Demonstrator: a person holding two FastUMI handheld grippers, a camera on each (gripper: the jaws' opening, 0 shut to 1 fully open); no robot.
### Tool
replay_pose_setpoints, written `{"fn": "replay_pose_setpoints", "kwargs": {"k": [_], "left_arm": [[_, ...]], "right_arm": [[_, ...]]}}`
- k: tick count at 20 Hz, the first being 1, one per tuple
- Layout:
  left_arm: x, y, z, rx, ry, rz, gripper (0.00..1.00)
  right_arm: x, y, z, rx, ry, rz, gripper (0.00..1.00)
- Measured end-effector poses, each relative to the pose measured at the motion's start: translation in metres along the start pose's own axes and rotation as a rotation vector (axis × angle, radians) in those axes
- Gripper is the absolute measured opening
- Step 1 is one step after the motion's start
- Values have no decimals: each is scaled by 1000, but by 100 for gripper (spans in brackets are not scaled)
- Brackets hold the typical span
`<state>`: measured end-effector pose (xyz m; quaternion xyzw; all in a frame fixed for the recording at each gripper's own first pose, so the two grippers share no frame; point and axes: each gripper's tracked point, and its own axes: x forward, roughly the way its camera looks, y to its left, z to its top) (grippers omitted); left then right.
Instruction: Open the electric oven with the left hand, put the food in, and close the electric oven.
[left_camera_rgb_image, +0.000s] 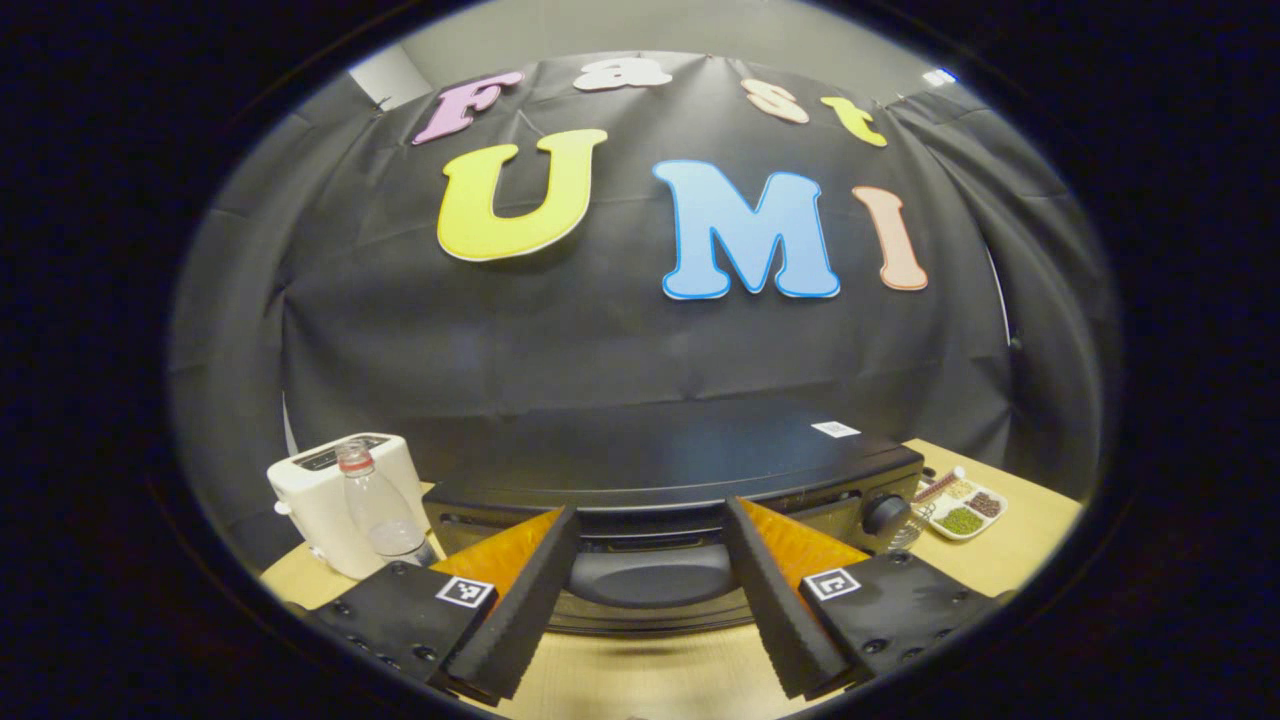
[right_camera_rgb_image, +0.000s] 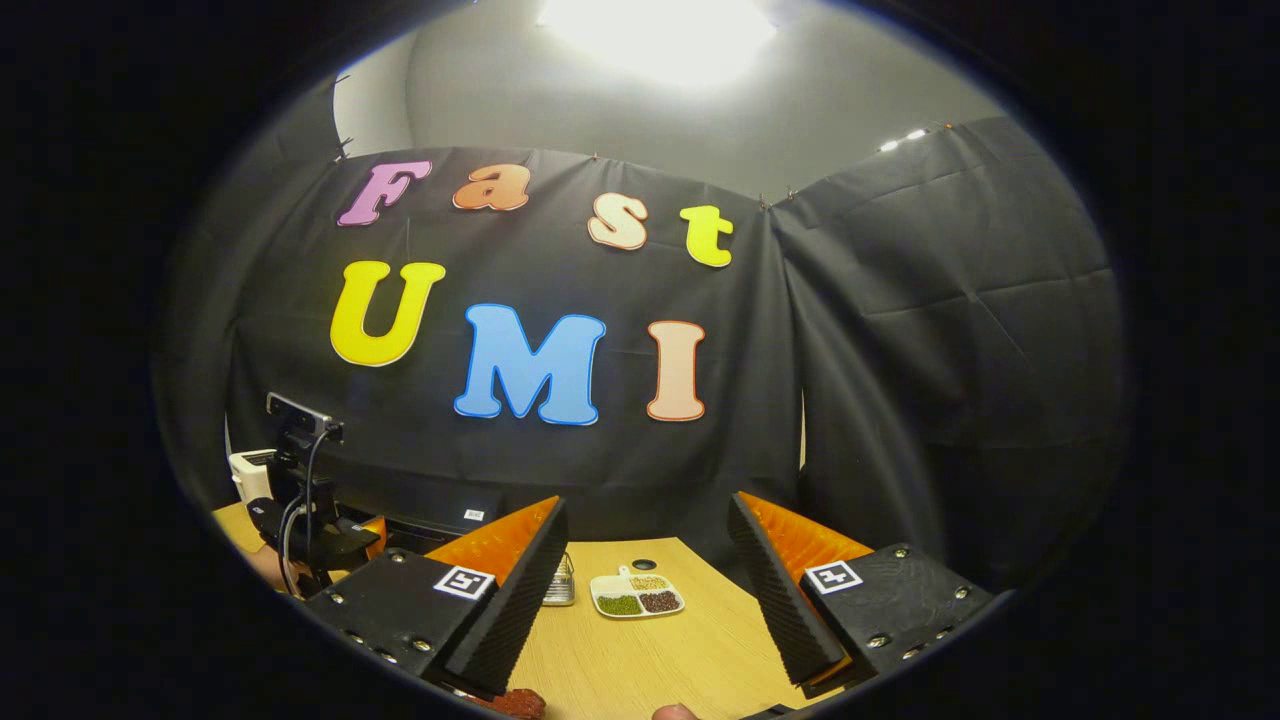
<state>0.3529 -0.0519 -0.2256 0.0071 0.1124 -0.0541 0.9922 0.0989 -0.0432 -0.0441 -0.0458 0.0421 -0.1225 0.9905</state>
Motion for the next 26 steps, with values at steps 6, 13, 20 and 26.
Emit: {"fn": "replay_pose_setpoints", "kwargs": {"k": [6, 13, 20, 26], "left_arm": [[-31, -3, -12, 1, 20, 10, 97], [-64, -6, -37, 8, 73, 23, 100], [-87, -10, -66, 3, 134, 36, 91], [-100, -14, -92, 4, 185, 36, 97]], "right_arm": [[-6, -4, -3, 12, 7, 27, 98], [-17, -8, 0, 8, 2, 69, 97], [-28, -14, -2, 0, 11, 88, 97], [-37, -18, -10, 1, 40, 97, 97]]}}
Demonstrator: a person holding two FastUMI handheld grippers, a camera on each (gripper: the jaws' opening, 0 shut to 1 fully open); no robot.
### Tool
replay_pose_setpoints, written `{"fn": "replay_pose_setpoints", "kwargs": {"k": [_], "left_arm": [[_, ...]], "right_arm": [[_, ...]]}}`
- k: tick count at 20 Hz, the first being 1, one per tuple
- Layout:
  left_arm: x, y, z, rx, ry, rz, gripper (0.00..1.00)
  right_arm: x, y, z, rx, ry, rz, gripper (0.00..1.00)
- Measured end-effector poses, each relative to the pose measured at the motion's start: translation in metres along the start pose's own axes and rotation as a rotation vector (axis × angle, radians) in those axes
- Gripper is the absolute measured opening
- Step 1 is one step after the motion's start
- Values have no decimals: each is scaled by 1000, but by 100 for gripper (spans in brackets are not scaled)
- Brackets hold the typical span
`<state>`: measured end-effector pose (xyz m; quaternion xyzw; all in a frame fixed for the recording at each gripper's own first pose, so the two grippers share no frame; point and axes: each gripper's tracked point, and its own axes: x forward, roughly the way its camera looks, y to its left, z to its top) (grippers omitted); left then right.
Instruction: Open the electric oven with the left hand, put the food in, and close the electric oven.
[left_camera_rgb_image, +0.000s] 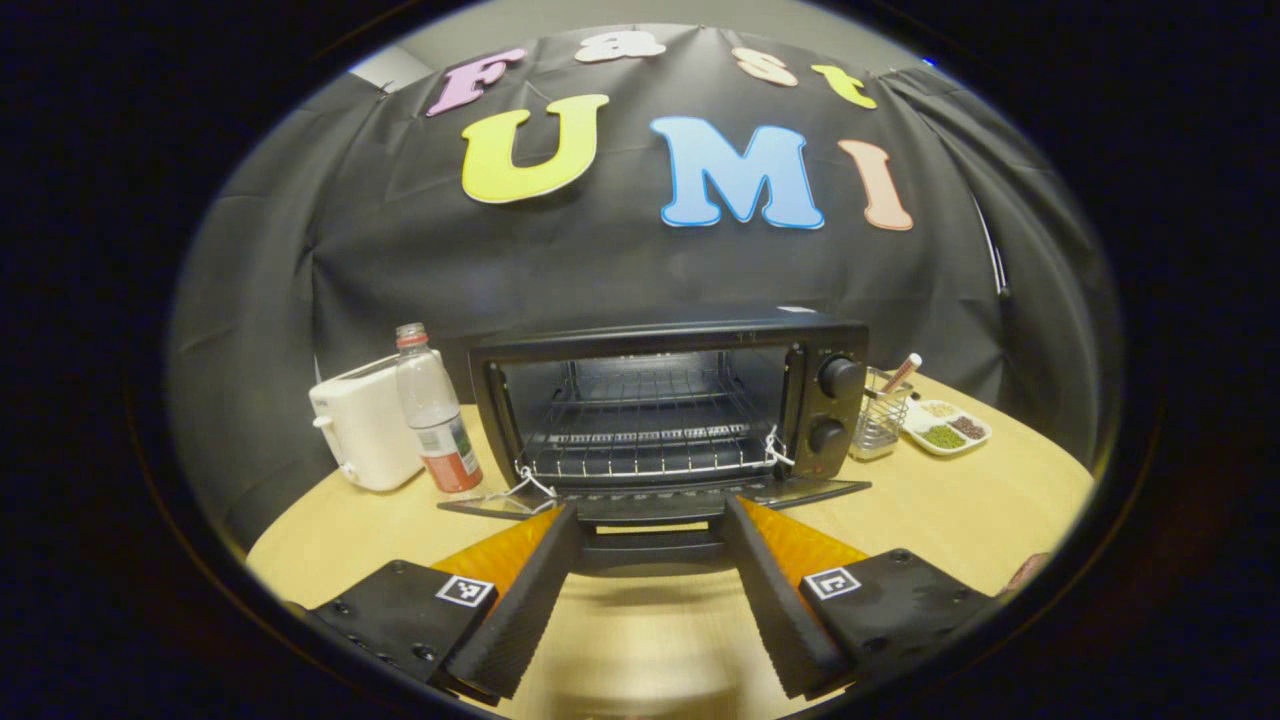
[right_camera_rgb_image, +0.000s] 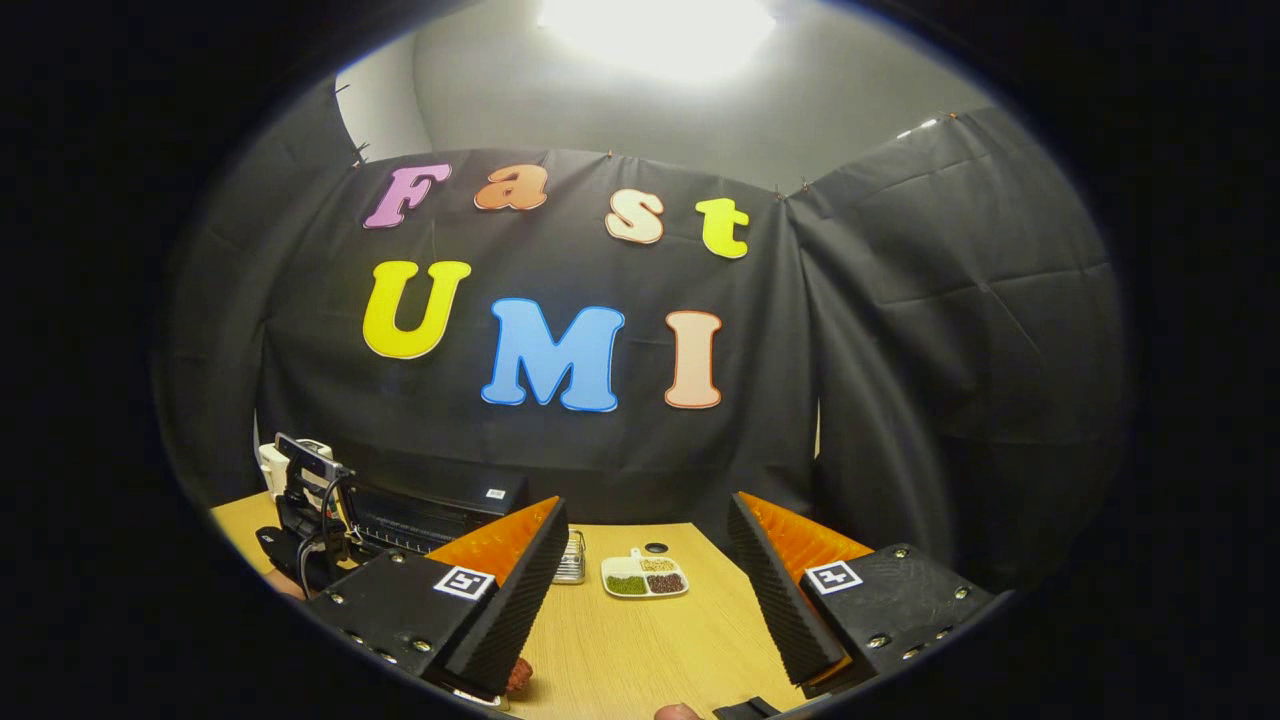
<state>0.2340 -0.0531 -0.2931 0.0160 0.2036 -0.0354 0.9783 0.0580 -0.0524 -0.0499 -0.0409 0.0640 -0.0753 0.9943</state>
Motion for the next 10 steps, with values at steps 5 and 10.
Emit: {"fn": "replay_pose_setpoints", "kwargs": {"k": [5, 10], "left_arm": [[-5, -1, -19, -6, 30, 2, 97], [-5, -6, -40, 19, 65, -5, 97]], "right_arm": [[-4, 4, 0, -21, 7, 16, 97], [-7, 10, -7, -16, 35, 33, 98]]}}
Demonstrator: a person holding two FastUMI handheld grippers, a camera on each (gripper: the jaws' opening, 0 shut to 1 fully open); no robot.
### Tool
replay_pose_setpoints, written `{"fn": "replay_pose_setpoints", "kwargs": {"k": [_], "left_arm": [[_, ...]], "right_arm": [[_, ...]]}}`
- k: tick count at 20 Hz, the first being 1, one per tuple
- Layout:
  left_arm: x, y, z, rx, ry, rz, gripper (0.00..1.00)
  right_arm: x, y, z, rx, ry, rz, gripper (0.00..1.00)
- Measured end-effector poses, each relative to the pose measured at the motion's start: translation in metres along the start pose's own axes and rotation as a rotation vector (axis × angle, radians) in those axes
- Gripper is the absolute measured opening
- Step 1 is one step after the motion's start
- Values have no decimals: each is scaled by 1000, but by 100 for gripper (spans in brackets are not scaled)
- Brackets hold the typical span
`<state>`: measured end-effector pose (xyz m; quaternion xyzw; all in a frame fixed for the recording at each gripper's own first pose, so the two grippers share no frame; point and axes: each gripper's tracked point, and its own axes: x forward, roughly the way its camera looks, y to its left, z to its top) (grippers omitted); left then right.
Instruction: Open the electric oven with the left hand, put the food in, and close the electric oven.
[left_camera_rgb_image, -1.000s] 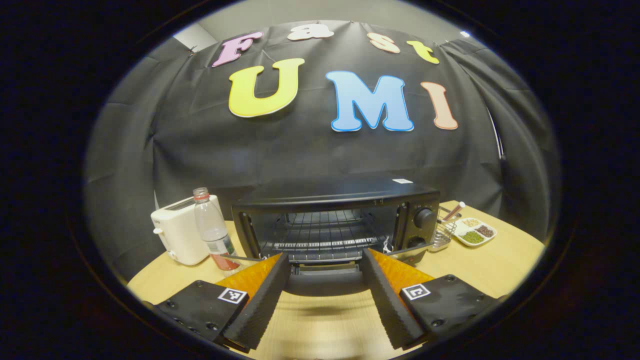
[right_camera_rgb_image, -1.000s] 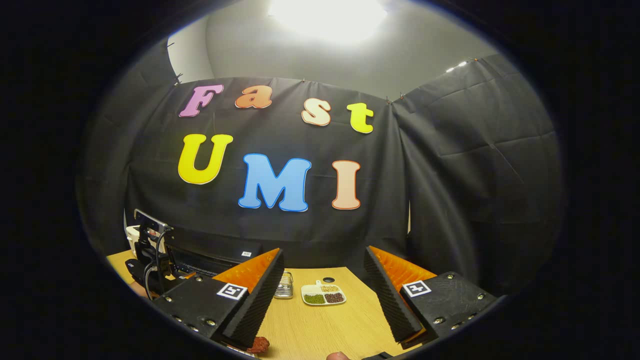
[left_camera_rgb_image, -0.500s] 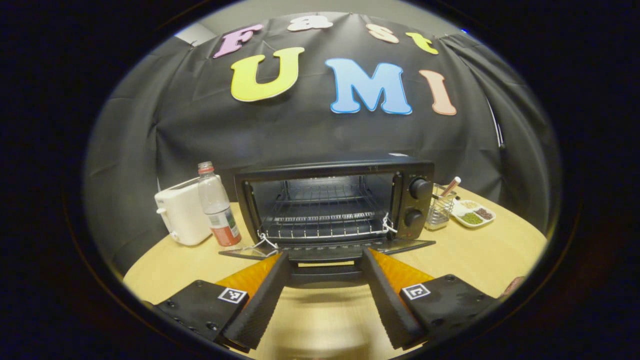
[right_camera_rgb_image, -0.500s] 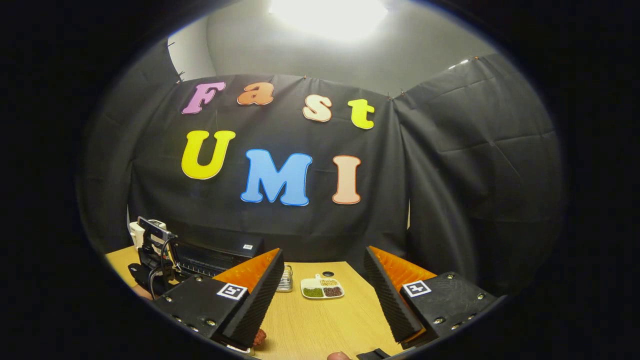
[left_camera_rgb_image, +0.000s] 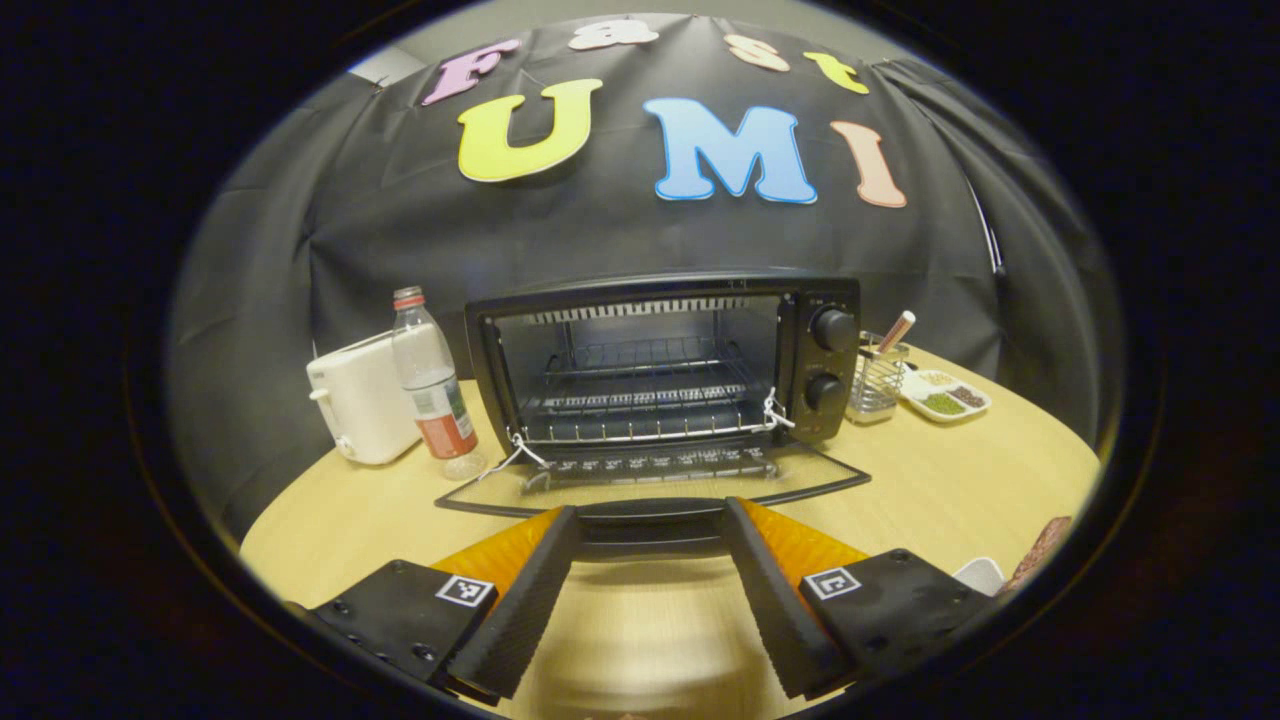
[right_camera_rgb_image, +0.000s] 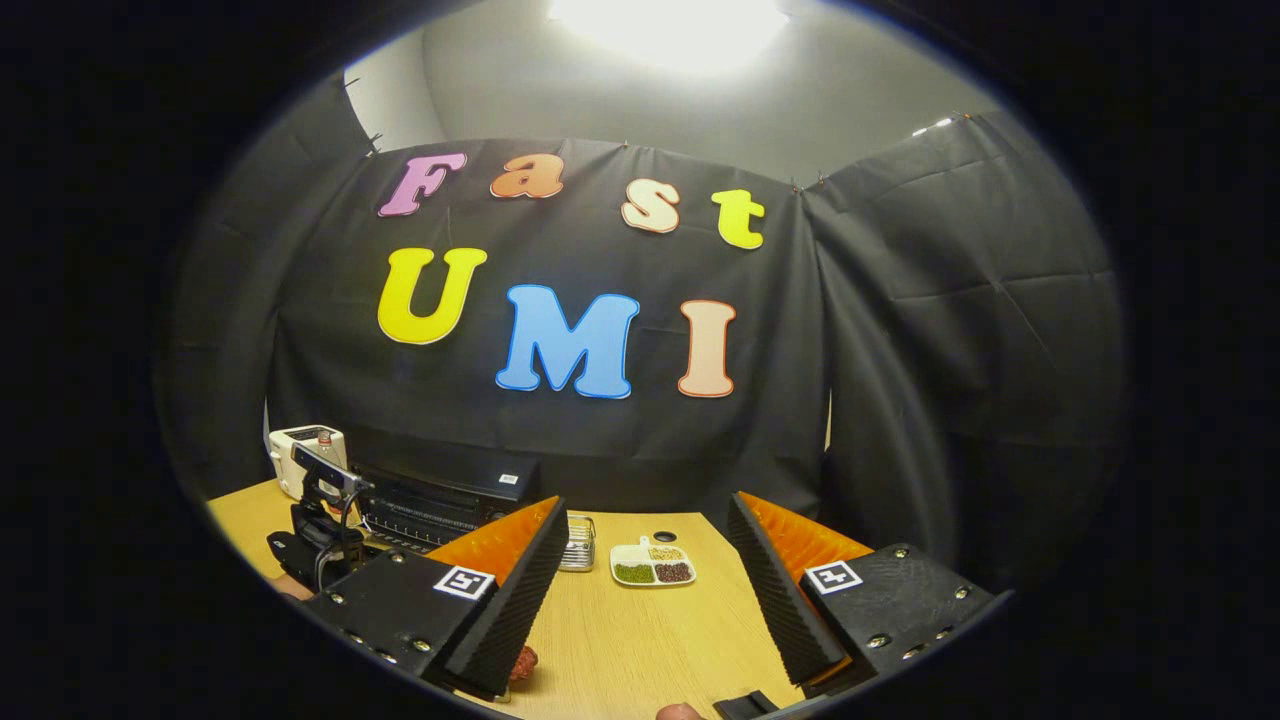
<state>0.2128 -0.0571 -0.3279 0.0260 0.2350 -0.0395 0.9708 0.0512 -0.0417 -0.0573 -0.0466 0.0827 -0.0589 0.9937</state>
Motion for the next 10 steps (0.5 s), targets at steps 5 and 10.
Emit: {"fn": "replay_pose_setpoints", "kwargs": {"k": [5, 10], "left_arm": [[0, -2, -25, 13, 48, -6, 97], [-15, -6, -24, 24, 41, -8, 97]], "right_arm": [[-3, 3, -4, -6, 12, 10, 98], [-5, 9, -7, -4, 12, 39, 98]]}}
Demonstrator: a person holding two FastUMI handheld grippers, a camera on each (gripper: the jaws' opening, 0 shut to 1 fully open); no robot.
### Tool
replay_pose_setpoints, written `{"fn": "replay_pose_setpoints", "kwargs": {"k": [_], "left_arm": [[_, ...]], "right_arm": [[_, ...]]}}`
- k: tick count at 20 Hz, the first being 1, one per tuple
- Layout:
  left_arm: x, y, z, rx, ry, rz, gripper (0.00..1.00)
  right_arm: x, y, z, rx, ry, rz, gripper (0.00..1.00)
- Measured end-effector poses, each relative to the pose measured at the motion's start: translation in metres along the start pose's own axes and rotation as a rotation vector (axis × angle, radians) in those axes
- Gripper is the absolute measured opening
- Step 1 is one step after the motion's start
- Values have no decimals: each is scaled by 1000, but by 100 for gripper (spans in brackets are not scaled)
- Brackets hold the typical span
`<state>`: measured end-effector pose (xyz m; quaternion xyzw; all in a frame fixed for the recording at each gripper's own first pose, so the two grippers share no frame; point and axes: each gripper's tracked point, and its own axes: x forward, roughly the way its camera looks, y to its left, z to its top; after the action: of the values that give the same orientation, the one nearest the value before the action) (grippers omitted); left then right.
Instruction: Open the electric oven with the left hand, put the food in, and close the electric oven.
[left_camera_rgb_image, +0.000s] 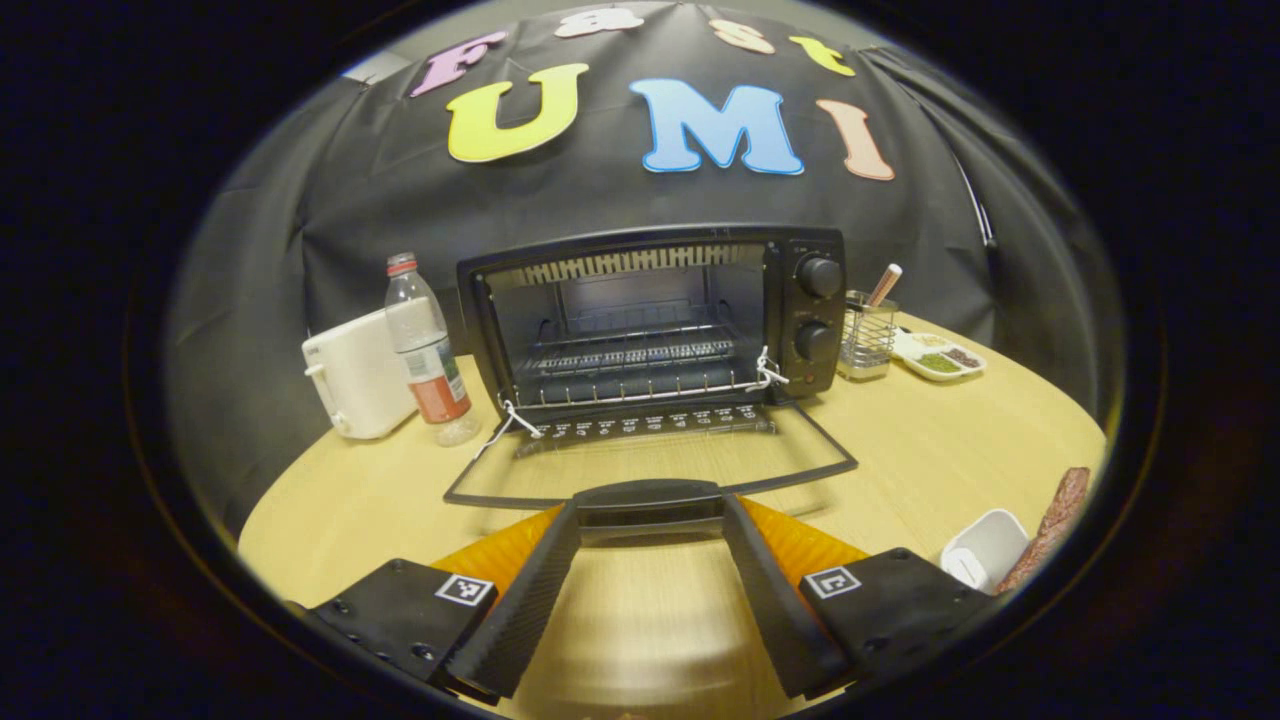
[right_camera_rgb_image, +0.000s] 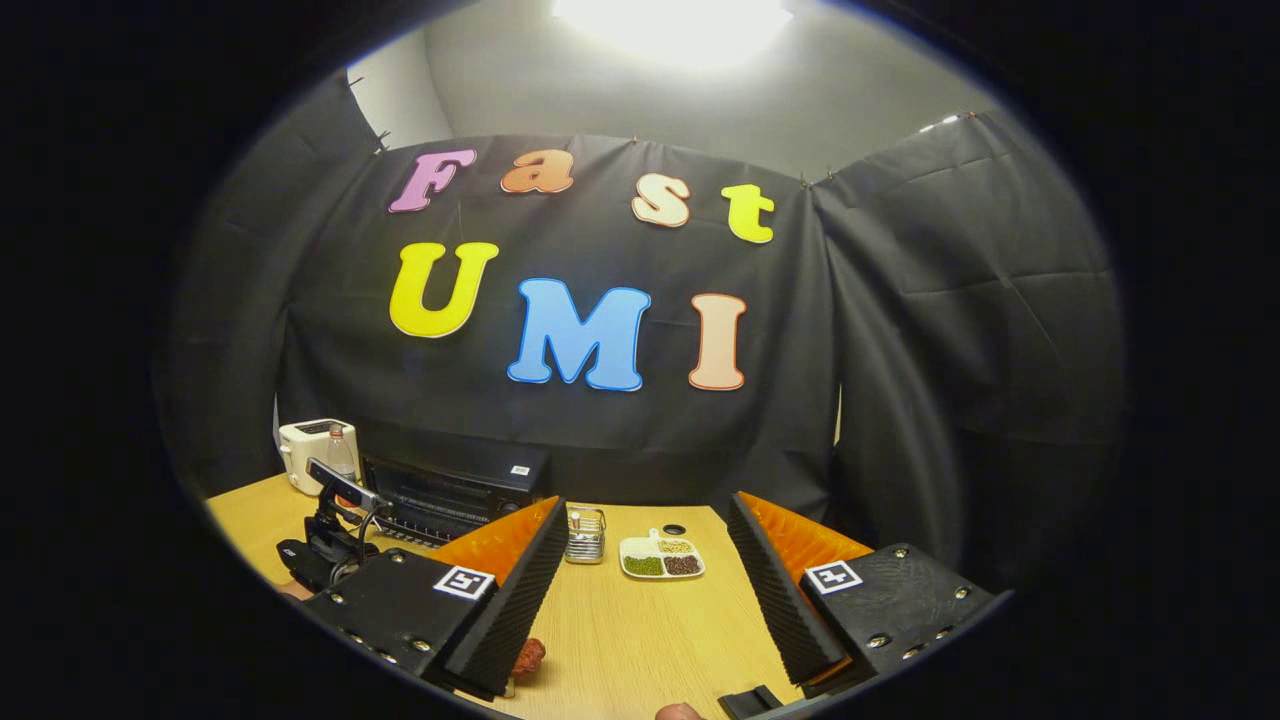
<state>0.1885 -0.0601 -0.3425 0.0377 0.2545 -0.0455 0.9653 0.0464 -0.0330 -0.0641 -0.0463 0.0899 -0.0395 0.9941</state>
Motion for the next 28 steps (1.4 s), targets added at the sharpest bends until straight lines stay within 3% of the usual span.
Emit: {"fn": "replay_pose_setpoints", "kwargs": {"k": [8, 10, 11, 12, 14, 22, 28], "left_arm": [[-77, 17, 102, -50, -228, 11, 100], [-102, 24, 126, -60, -286, 19, 91], [-116, 27, 137, -64, -313, 21, 91], [-128, 31, 147, -69, -339, 25, 100], [-154, 35, 162, -72, -383, 29, 96], [-222, 51, 182, -77, -453, 70, 100], [-246, 55, 188, -78, -477, 94, 100]], "right_arm": [[19, 25, -26, 56, 50, 122, 98], [25, 32, -42, 92, 93, 159, 98], [27, 37, -51, 117, 123, 179, 98], [29, 42, -63, 143, 159, 199, 98], [33, 48, -85, 191, 230, 226, 98], [34, 79, -164, 367, 492, 328, 98], [30, 96, -208, 511, 663, 358, 98]]}}
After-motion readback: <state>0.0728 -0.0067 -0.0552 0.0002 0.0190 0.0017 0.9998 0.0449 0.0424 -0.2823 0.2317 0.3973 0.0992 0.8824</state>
